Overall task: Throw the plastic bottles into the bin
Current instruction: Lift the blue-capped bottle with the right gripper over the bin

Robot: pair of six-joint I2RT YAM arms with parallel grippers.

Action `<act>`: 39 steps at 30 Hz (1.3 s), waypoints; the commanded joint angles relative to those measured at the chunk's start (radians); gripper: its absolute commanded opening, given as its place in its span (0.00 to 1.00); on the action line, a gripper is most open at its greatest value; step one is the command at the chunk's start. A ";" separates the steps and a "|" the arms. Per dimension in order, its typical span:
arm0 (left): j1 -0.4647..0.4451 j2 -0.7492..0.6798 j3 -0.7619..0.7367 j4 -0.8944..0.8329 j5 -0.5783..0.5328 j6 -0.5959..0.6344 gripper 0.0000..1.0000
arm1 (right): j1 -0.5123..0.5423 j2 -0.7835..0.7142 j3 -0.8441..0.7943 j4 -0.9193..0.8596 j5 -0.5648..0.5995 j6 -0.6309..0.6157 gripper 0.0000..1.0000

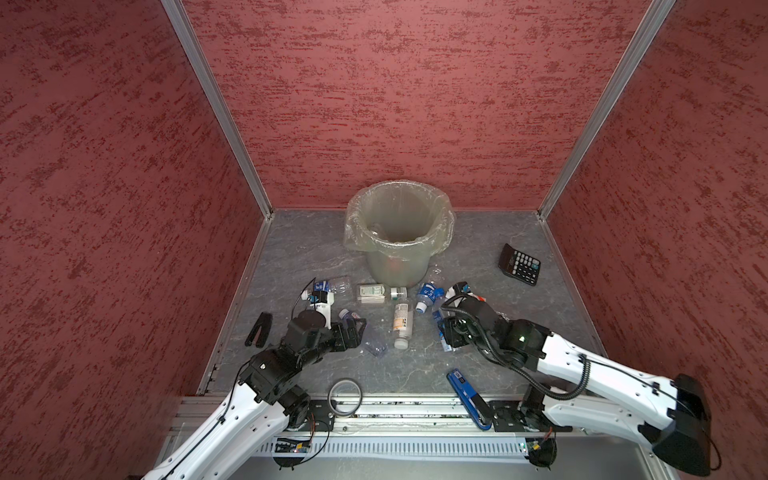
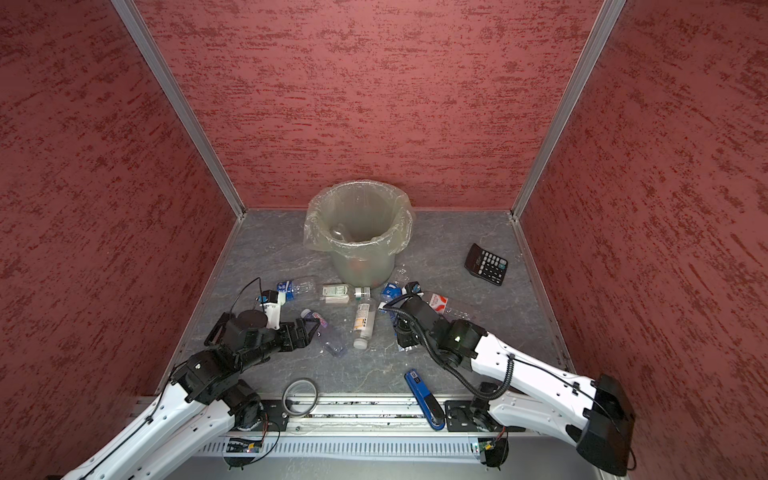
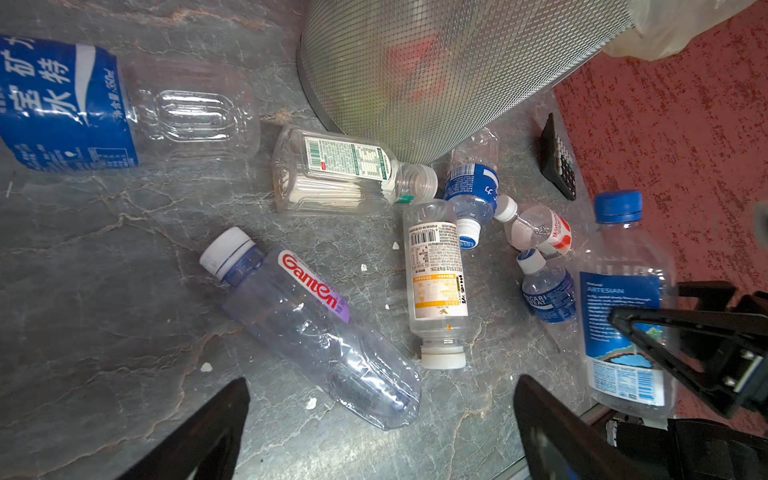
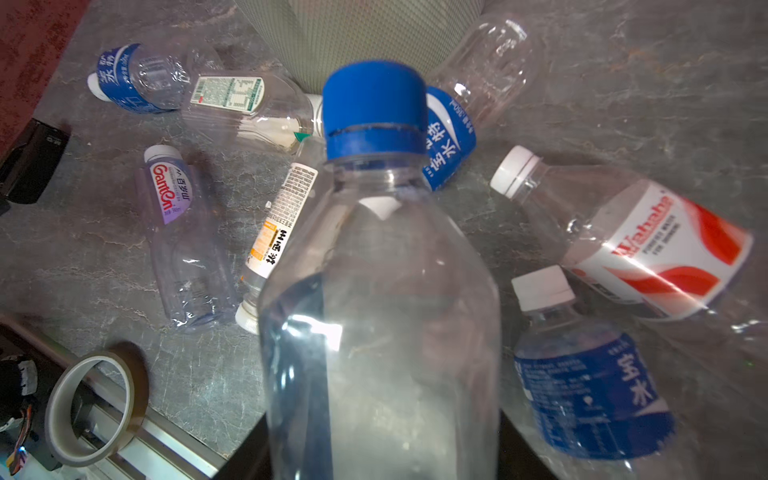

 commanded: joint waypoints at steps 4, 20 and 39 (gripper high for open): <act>-0.018 0.036 0.025 0.027 -0.033 -0.012 1.00 | 0.035 -0.166 0.076 -0.027 0.118 -0.020 0.51; -0.041 0.056 0.042 0.013 -0.058 -0.033 1.00 | 0.056 -0.131 0.425 0.069 0.300 -0.198 0.52; -0.057 0.089 0.093 -0.035 -0.059 -0.058 1.00 | -0.233 0.783 1.413 0.107 0.207 -0.399 0.86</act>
